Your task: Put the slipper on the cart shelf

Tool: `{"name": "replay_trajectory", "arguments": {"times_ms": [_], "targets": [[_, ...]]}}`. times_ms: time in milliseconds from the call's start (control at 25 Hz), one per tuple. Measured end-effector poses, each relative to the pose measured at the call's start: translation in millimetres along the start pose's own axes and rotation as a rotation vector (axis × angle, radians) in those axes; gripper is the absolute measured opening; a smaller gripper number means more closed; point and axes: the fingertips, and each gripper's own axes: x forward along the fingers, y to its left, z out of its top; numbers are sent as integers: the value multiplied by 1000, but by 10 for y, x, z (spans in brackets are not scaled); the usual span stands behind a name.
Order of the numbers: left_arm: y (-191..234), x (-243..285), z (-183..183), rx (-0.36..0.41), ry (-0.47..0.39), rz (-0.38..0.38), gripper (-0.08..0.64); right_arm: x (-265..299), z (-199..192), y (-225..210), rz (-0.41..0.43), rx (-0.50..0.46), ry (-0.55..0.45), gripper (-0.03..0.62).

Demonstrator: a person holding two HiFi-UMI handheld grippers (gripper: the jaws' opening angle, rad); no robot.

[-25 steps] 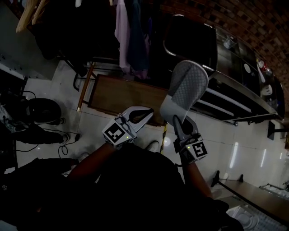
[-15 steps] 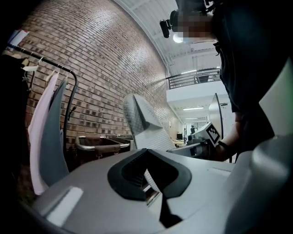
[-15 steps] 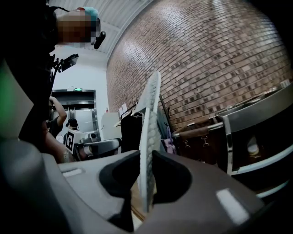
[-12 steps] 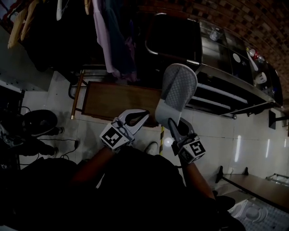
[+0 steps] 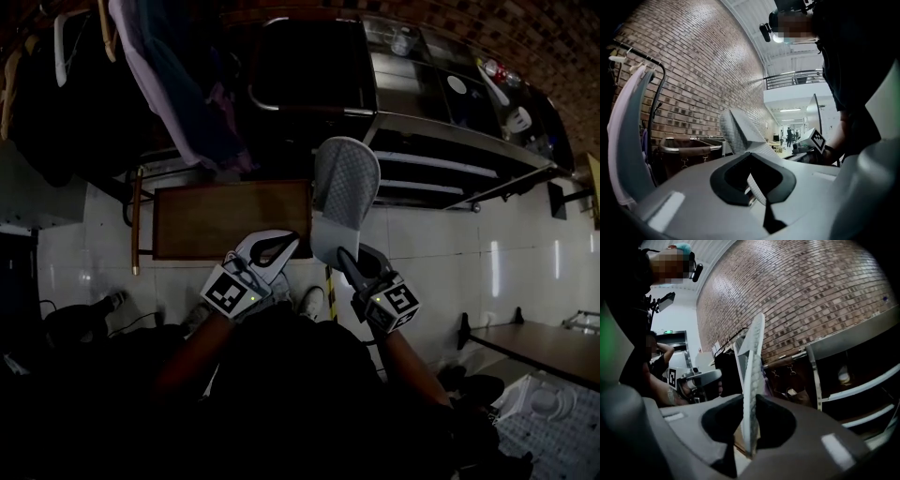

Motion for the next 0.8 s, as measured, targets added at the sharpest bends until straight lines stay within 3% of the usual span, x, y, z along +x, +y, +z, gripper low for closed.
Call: {"name": "replay_trajectory", "arguments": {"times_ms": [560,800], "targets": [[383,272,-226,-34,-14,-173,3,193,-277,-216,-156,94,54,64],[324,462,-236,-21,-29,-218,3,-55,-445,-565,-240,251,42,64]]}}
